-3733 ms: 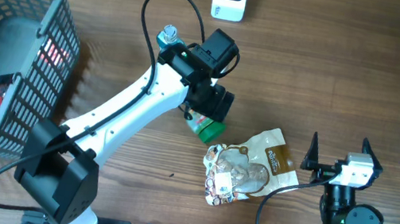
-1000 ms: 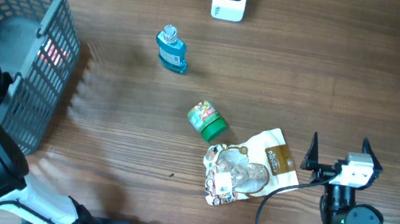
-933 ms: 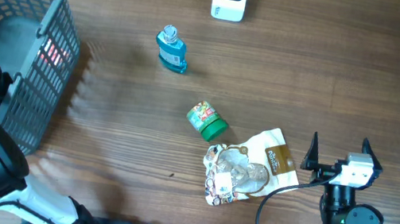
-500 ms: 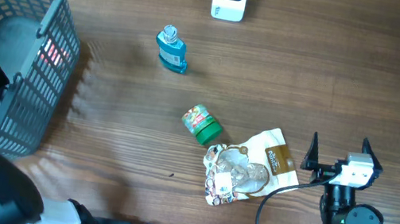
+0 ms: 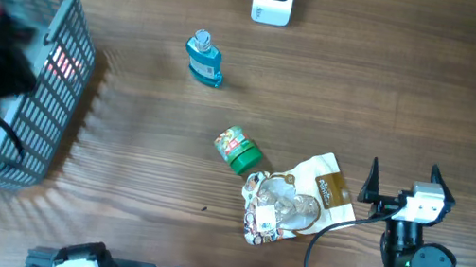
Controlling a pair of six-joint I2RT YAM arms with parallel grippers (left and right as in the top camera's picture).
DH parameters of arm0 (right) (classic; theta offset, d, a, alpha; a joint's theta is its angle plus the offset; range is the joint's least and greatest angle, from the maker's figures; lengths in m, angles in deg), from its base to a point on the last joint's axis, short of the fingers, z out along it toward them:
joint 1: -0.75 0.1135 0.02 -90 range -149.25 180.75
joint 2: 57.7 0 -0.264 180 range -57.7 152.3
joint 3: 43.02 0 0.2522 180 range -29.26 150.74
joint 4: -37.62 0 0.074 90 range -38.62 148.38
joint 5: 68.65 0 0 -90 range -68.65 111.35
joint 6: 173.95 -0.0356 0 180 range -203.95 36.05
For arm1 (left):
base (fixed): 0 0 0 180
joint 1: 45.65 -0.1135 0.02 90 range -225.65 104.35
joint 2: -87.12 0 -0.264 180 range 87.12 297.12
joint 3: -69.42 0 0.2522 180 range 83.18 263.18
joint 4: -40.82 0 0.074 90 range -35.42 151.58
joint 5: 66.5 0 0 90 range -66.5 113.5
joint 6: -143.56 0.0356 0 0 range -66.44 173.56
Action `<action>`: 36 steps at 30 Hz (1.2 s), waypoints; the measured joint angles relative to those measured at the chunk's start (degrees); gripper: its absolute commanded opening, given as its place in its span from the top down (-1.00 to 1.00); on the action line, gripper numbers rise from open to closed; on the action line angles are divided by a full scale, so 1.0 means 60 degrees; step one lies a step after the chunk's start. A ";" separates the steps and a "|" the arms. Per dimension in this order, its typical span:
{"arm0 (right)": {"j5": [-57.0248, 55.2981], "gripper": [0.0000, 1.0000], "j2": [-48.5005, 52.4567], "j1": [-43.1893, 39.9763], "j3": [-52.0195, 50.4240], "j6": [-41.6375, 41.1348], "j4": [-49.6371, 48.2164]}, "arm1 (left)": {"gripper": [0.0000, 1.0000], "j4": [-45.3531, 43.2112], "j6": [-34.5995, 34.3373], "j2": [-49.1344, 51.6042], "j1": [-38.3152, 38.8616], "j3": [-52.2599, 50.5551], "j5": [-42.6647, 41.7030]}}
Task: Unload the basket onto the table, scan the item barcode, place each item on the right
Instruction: 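Lift the black-and-red package out and drop it left of the jar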
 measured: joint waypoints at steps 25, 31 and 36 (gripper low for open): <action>0.0000 -1.00 0.0007 0.0000 0.0000 0.0000 0.0000 | 0.92 -0.3257 -0.2277 0.5774 0.6240 -0.6105 0.1512; -0.0004 -1.00 0.0007 0.0000 0.0000 0.0000 0.0000 | 0.27 -0.4317 -0.2561 0.5985 0.6233 -0.6929 0.1548; 0.0000 -1.00 0.0007 0.0000 0.0000 0.0000 0.0000 | -0.86 -0.4328 -0.2637 0.5974 0.6233 -0.6929 0.1552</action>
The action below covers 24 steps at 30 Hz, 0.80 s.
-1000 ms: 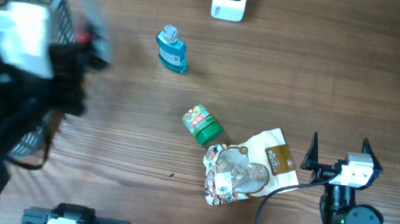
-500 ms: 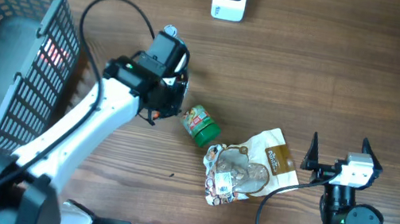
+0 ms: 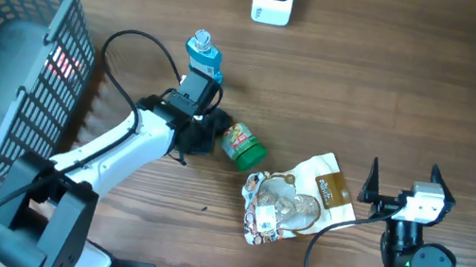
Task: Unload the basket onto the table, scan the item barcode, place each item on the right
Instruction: 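Lift the black-and-red package out and drop it left of the jar, then reach the left gripper back into the basket for a small box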
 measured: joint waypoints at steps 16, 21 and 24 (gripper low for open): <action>0.0000 -1.00 0.0018 0.0000 0.0000 0.0000 -0.0004 | -1.00 0.5763 0.0627 -0.4459 -0.4204 1.0859 0.2142; 0.0000 -0.99 0.0018 0.0000 0.0000 0.0000 0.0000 | -1.00 0.6433 0.0036 -0.2914 -0.8863 1.0925 0.0357; 0.0000 -1.00 0.0018 0.0000 0.0000 0.0000 -0.0004 | -1.00 0.6215 -0.0295 -0.1169 -0.9952 1.0779 -0.0940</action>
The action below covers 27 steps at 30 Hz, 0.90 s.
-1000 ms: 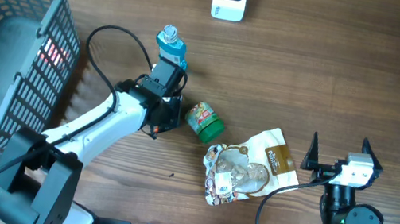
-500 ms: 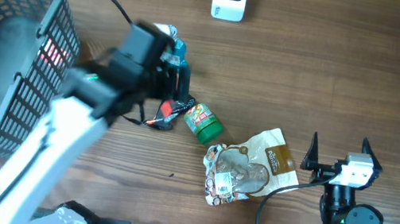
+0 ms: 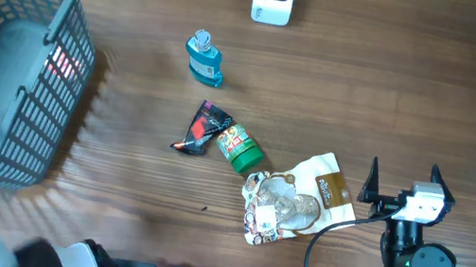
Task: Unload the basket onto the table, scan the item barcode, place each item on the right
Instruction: 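Reach the left gripper back into the basket for a small box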
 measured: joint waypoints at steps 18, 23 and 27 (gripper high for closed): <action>0.0000 -1.00 -0.0004 0.0000 0.0000 0.0000 0.0004 | -1.00 -0.0331 -0.1140 0.5952 0.1388 -0.0681 -0.0280; 0.0004 -1.00 -0.0004 0.0000 0.0000 0.0000 0.0004 | -1.00 -0.1534 -0.1843 0.5960 0.1384 -0.2262 0.0084; 0.0000 -1.00 -0.0004 0.0000 0.0000 0.0000 0.0004 | -1.00 -0.2473 -0.2091 0.5960 0.1468 -0.3311 0.0178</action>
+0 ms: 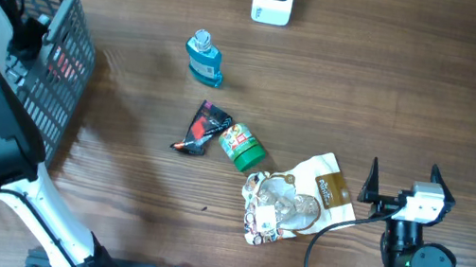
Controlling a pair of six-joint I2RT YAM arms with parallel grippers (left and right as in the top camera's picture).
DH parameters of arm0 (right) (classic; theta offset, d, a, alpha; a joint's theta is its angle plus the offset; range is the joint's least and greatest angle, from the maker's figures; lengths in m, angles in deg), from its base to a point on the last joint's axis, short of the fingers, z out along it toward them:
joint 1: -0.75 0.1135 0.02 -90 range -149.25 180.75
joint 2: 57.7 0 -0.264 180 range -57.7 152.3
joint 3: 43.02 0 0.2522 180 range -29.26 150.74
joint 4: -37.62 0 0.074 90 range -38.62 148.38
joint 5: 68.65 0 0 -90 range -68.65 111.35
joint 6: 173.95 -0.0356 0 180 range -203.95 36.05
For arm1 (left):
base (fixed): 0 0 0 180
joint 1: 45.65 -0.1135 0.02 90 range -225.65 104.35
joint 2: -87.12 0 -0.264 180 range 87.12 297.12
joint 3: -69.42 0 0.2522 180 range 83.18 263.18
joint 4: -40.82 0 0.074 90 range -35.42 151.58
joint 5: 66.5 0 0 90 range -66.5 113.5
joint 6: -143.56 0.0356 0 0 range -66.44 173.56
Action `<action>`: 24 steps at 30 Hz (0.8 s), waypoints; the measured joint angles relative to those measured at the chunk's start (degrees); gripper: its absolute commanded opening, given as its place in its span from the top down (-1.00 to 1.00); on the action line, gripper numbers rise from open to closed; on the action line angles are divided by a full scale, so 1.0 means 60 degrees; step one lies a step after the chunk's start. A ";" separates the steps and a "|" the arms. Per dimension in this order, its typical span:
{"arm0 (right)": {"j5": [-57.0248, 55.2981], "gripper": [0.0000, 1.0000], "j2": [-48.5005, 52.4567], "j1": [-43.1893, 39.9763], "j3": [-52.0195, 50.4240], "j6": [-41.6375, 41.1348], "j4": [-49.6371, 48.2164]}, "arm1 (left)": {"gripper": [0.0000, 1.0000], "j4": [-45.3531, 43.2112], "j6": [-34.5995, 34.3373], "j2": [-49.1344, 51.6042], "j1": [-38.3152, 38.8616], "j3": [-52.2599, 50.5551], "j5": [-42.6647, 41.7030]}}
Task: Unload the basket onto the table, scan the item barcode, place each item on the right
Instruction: 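Reach the left gripper back into the basket for a small box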
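A white barcode scanner stands at the table's far edge. On the wood lie a blue bottle, a dark red-and-black packet, a green-lidded jar and a clear snack bag. My left arm reaches into the grey mesh basket at the left; the left gripper is down inside it, and its jaws are hidden. The right gripper rests open near the front right, just right of the snack bag, holding nothing.
Something red shows through the basket's mesh wall. The left arm's white links cover the basket's near half and run down to the front left edge. A black cable loops beside the right arm's base.
My left arm was only a blur at the front left corner; now it stretches up into the basket. The packet, jar, bottle and bag lie as before. The right arm has not moved.
First my left arm was a blur over the basket and no packet lay on the table. Then the left gripper was down beside the green jar with the dark packet. After that the packet lay alone there, the arm withdrawn. Now the arm is in the basket again.
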 measured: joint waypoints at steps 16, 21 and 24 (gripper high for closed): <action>0.0000 -1.00 0.0000 0.0000 0.0000 0.0000 0.0000 | -0.52 -0.0670 -0.0175 0.0000 0.0229 -0.0335 0.0073; 0.0000 -1.00 0.0004 0.0000 0.0000 0.0000 0.0000 | -0.09 -0.0801 -0.0219 0.0000 0.0229 -0.0674 0.0415; 0.0004 -1.00 0.0000 0.0000 0.0000 0.0000 0.0000 | 0.20 -0.0925 -0.0200 -0.0004 0.0229 -0.0754 0.0572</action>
